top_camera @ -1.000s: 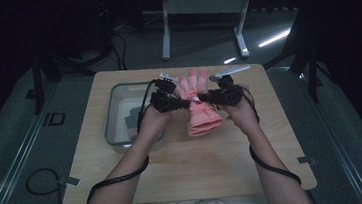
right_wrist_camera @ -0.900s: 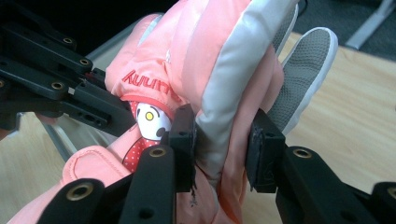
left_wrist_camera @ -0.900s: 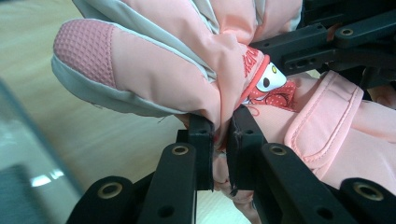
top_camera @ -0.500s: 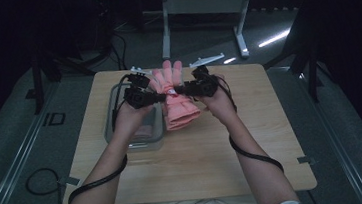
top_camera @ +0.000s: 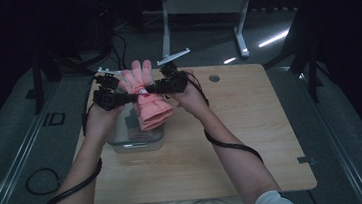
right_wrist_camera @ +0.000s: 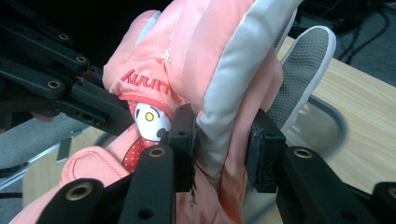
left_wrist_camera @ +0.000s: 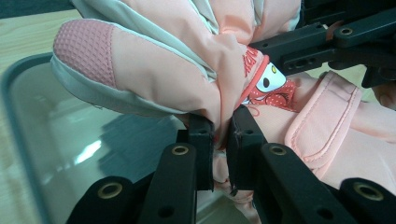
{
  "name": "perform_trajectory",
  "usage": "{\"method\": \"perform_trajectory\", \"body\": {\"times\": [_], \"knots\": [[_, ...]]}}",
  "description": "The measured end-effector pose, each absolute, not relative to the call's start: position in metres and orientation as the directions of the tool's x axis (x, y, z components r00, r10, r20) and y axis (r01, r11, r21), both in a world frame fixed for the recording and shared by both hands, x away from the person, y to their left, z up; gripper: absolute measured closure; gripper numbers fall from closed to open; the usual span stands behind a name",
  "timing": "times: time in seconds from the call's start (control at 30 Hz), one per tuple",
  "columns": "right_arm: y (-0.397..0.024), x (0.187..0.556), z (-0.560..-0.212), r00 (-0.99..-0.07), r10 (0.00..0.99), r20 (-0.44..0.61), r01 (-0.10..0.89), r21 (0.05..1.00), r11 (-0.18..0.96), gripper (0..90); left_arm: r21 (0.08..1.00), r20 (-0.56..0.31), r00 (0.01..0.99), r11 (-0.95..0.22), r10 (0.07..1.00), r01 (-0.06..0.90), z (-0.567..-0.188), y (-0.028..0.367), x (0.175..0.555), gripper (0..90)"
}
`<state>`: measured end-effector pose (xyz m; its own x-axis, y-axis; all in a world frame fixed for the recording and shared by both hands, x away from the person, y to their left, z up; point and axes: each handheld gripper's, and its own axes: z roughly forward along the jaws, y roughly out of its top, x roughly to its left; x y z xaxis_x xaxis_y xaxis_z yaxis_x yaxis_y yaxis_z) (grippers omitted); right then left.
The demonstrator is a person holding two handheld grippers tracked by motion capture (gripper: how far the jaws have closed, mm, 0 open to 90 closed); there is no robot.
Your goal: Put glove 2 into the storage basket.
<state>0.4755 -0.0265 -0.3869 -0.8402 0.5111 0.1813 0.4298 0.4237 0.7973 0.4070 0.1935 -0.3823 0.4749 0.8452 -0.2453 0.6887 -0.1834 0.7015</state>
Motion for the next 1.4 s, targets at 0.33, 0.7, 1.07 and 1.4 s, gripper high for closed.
{"method": "perform_trajectory", "body": {"times": [0.33,0.7,1.07,1.4], "knots": [[0.010,0.485,-0.404,-0.861,0.472,0.188,0.423,0.780,0.461,67.0,0.683,-0.266,0.421,-0.138,0.867,0.717,-0.404,0.222,0.409,81.3],[0.020,0.502,-0.450,-0.835,0.510,0.207,0.484,0.716,0.503,66.7,0.602,-0.325,0.383,-0.123,0.865,0.789,-0.451,0.224,0.432,81.2],[0.026,0.513,-0.487,-0.824,0.525,0.214,0.520,0.656,0.547,63.3,0.526,-0.327,0.345,-0.135,0.880,0.840,-0.482,0.223,0.443,80.8],[0.027,0.520,-0.486,-0.792,0.580,0.189,0.551,0.631,0.546,61.4,0.498,-0.338,0.330,-0.130,0.881,0.857,-0.487,0.227,0.448,80.5]]}}
